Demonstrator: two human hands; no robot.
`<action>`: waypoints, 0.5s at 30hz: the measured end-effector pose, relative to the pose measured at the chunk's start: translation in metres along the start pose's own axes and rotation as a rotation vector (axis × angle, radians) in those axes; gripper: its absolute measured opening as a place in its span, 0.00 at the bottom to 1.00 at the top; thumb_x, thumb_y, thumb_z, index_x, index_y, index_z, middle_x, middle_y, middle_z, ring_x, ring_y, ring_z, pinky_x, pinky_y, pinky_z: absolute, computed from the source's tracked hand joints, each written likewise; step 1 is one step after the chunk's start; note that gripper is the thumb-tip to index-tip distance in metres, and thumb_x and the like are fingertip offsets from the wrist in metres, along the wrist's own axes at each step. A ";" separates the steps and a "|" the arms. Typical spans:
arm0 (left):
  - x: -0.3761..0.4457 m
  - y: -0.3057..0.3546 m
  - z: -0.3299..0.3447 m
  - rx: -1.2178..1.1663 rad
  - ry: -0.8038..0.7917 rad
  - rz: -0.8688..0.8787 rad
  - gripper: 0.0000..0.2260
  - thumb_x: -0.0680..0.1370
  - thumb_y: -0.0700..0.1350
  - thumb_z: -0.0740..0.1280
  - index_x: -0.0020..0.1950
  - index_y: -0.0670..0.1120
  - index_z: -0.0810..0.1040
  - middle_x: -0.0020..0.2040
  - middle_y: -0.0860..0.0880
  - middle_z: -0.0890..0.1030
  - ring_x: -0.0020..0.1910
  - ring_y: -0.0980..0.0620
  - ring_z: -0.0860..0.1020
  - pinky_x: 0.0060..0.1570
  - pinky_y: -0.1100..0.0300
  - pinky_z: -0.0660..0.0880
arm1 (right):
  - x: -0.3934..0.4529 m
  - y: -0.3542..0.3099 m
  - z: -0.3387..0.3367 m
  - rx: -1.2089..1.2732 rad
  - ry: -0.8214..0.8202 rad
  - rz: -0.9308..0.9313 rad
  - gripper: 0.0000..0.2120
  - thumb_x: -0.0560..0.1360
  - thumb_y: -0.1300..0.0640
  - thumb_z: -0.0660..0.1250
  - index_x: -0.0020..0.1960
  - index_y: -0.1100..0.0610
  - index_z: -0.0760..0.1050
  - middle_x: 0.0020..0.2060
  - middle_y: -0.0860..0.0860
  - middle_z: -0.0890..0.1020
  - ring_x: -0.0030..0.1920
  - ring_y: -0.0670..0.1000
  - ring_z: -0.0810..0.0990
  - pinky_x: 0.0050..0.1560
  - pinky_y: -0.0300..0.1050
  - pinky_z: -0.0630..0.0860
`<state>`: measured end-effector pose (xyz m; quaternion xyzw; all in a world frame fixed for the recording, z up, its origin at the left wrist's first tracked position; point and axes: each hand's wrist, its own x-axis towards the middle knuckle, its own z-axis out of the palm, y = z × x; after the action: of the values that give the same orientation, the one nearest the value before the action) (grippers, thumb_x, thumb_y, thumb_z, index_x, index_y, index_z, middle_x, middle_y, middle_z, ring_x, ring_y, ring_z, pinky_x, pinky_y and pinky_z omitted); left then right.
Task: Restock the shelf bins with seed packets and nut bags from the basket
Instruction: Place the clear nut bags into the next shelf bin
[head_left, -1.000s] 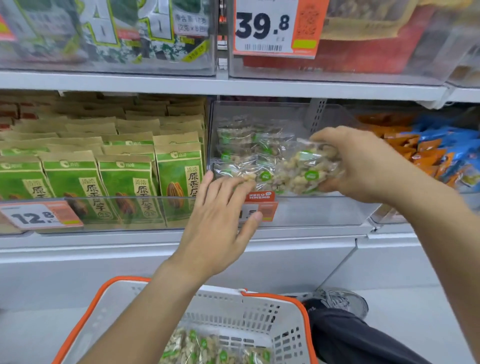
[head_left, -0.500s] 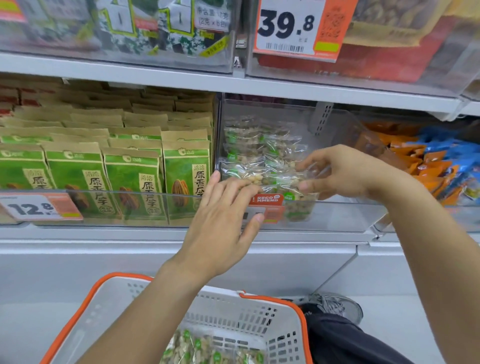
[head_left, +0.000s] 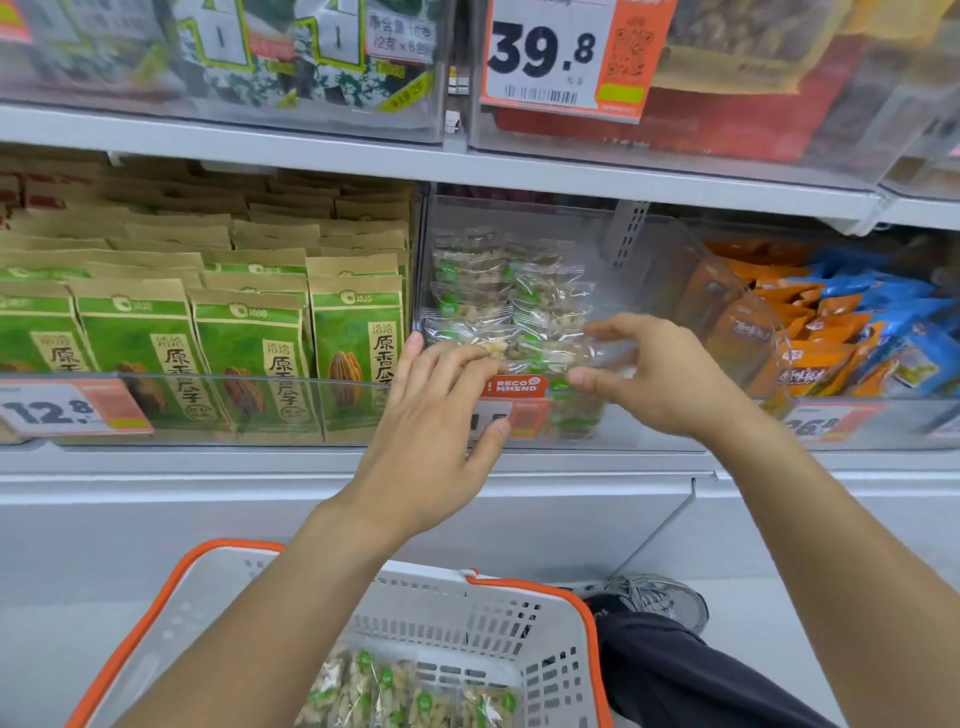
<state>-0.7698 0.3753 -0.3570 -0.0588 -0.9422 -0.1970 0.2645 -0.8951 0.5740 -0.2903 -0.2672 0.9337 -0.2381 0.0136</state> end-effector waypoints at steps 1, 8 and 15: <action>-0.001 0.002 0.000 -0.028 0.021 -0.006 0.20 0.79 0.51 0.63 0.71 0.48 0.69 0.67 0.52 0.70 0.73 0.49 0.62 0.78 0.49 0.43 | -0.008 0.000 0.007 0.034 0.088 -0.042 0.25 0.72 0.46 0.75 0.67 0.50 0.75 0.59 0.44 0.74 0.52 0.45 0.76 0.56 0.41 0.74; -0.039 0.023 0.010 -0.235 0.485 -0.017 0.08 0.72 0.30 0.65 0.50 0.35 0.79 0.52 0.42 0.79 0.57 0.43 0.75 0.63 0.53 0.68 | -0.080 -0.014 0.086 0.288 0.625 -0.251 0.08 0.74 0.68 0.70 0.52 0.60 0.78 0.49 0.52 0.77 0.52 0.40 0.74 0.54 0.33 0.70; -0.182 -0.018 0.086 -0.299 -0.078 -0.422 0.10 0.77 0.44 0.59 0.55 0.47 0.76 0.53 0.58 0.71 0.54 0.57 0.72 0.53 0.68 0.66 | -0.152 0.019 0.230 0.368 -0.202 0.096 0.08 0.77 0.59 0.68 0.51 0.46 0.75 0.48 0.44 0.78 0.45 0.43 0.79 0.47 0.40 0.76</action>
<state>-0.6589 0.3925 -0.5257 0.0928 -0.9036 -0.3824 0.1694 -0.7392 0.5644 -0.5186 -0.2380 0.8799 -0.3756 0.1672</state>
